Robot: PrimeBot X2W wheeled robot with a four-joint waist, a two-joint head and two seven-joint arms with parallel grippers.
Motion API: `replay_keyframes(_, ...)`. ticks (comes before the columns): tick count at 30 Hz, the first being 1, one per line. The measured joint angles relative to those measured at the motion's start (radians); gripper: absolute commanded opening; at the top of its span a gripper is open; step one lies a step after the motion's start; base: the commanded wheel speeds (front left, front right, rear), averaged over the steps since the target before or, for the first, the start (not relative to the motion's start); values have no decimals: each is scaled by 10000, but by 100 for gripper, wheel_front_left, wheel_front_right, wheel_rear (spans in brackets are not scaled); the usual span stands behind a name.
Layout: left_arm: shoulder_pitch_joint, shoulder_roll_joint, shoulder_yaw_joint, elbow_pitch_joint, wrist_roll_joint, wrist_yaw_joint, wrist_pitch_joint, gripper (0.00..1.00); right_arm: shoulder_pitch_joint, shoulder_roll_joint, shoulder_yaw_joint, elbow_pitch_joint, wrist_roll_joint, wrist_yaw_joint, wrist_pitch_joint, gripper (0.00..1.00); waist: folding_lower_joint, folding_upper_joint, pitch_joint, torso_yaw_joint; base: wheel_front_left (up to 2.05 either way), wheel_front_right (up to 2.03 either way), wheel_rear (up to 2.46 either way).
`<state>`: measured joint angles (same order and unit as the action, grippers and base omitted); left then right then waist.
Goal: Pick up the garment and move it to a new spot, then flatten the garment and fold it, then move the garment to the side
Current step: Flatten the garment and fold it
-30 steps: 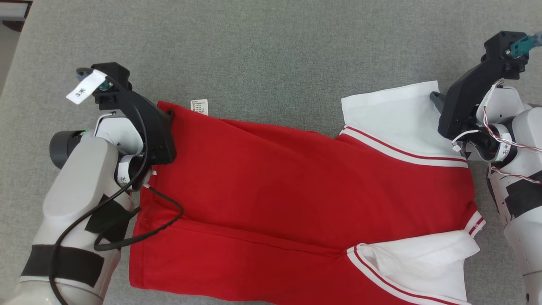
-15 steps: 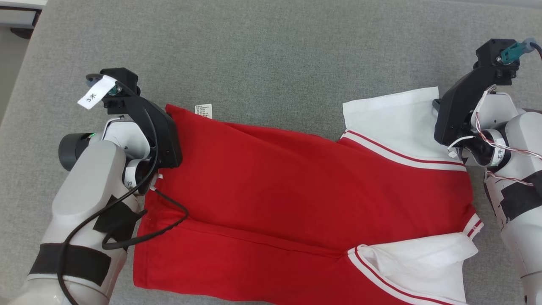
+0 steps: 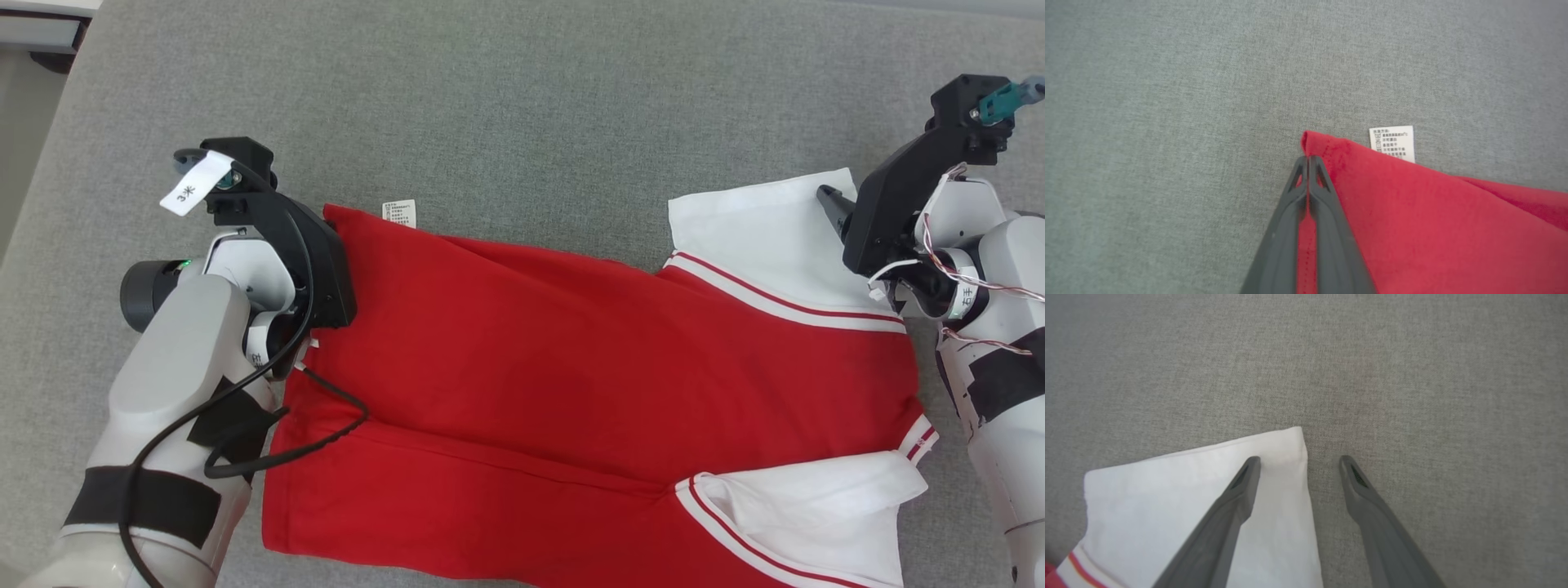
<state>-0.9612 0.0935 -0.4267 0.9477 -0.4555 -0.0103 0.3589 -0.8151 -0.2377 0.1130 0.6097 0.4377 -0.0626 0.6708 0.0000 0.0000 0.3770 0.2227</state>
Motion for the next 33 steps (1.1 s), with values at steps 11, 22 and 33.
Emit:
replay_keyframes(11, -122, -176, -42, 240, -4, -174, -245, 0, -145, -8, 96, 146, -92, 10, -54, 0, 0, 0, 133, 123, 0, 0, 0)
replay_keyframes(22, -338, -213, -23, 573, -90, -268, -558, 0, -292, -15, 119, 401, -173, 73, -380, 0, 1, 1, 43, 131, 0, 0, 0)
replay_keyframes(33, -593, -190, 29, 744, -79, -245, -1172, 0, -542, 81, -182, 491, -69, 94, -1296, 0, 0, 0, -300, 36, 0, 0, 0)
